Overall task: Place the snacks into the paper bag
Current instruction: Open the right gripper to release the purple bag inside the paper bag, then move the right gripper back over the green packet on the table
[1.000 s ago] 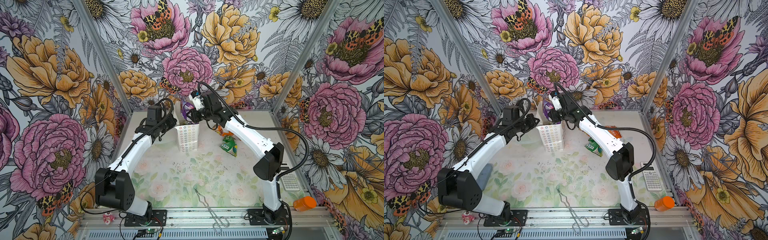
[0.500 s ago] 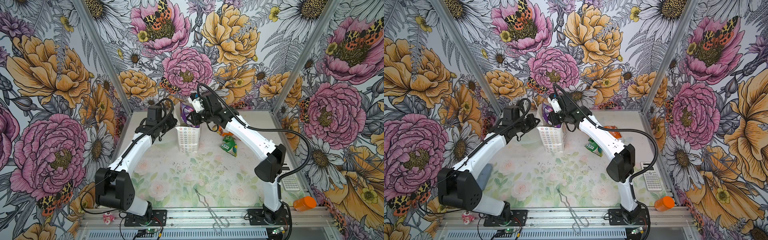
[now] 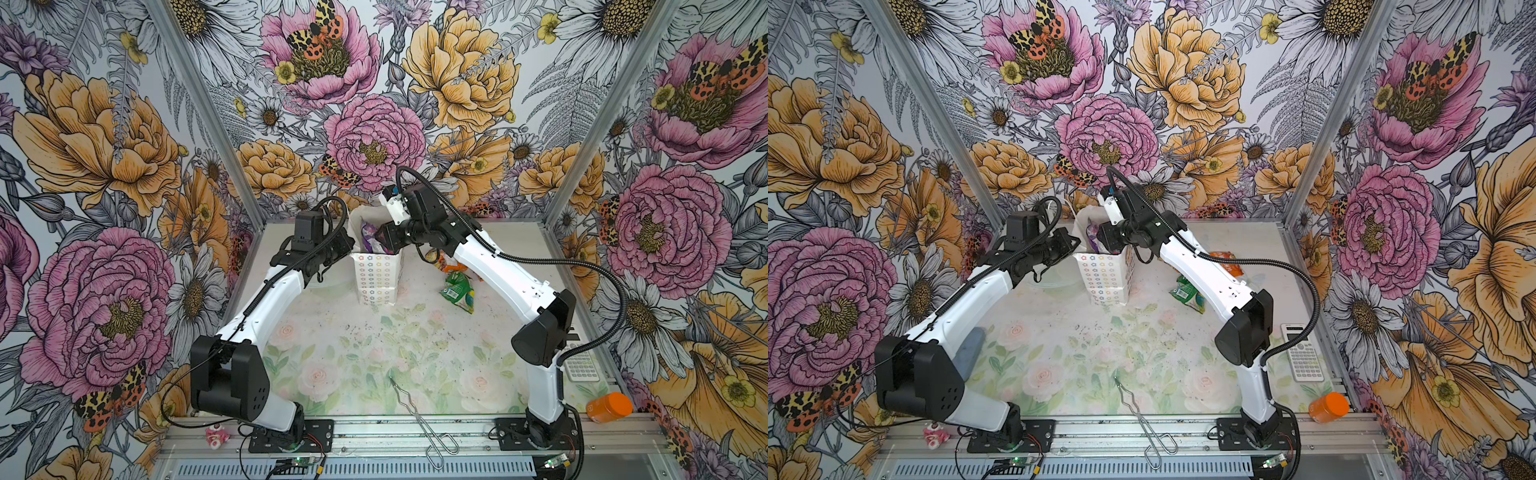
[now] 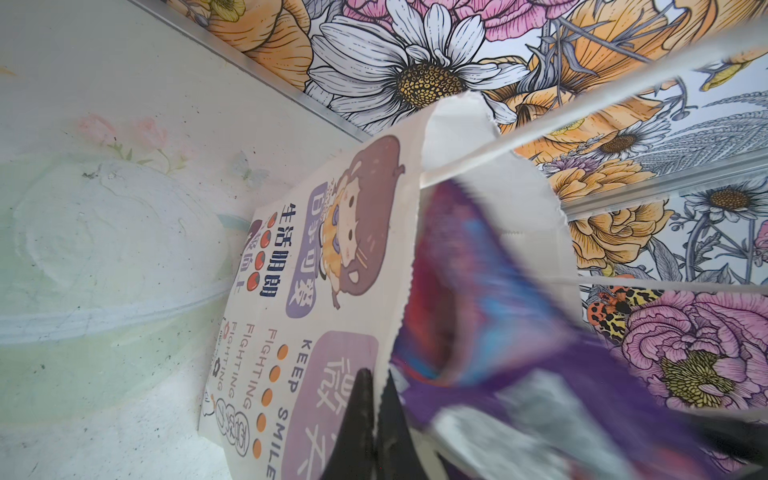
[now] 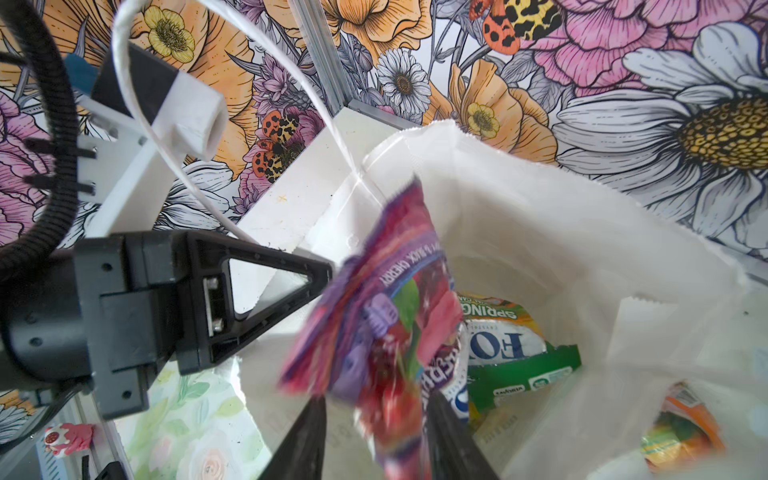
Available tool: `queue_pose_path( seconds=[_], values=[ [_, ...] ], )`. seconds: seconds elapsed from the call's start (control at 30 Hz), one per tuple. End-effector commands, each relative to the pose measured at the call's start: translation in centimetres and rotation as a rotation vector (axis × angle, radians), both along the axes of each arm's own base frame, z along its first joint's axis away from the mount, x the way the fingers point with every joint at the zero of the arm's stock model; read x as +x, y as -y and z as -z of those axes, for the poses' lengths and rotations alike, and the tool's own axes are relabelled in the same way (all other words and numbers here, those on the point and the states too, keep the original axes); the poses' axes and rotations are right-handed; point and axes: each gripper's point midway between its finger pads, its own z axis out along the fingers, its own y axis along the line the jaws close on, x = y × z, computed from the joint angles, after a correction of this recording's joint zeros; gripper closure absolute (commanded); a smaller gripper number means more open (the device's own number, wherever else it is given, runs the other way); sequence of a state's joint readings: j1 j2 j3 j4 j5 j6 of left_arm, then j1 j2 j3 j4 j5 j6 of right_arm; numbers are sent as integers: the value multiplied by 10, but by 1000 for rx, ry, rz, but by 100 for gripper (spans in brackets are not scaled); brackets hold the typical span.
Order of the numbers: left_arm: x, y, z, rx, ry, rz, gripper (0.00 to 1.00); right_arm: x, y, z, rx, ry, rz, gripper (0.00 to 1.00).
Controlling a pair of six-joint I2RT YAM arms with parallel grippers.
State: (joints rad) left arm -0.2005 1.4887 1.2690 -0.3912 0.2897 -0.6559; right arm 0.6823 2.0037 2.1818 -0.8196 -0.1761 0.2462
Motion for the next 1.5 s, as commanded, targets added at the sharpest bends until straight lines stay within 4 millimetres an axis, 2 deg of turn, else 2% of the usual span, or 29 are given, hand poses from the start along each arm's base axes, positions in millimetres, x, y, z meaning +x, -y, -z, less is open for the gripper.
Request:
queue_pose_path(
  seconds=[0.0, 0.33, 0.87, 1.1, 1.47],
  values=[
    [7, 0, -8, -9, 27, -2, 100, -8, 6, -37, 33, 75, 0, 53],
    [7, 1, -7, -8, 25, -2, 100, -10, 9, -43, 29, 97, -5, 49],
    [5, 0, -8, -6, 26, -4, 100, -20, 31, -53, -13, 143, 33, 45],
    [4, -1, -8, -5, 28, -5, 100, -30, 55, -50, -64, 162, 81, 42],
    [4, -1, -8, -5, 24, -6, 100, -55, 114, -21, -207, 165, 209, 37]
  ],
)
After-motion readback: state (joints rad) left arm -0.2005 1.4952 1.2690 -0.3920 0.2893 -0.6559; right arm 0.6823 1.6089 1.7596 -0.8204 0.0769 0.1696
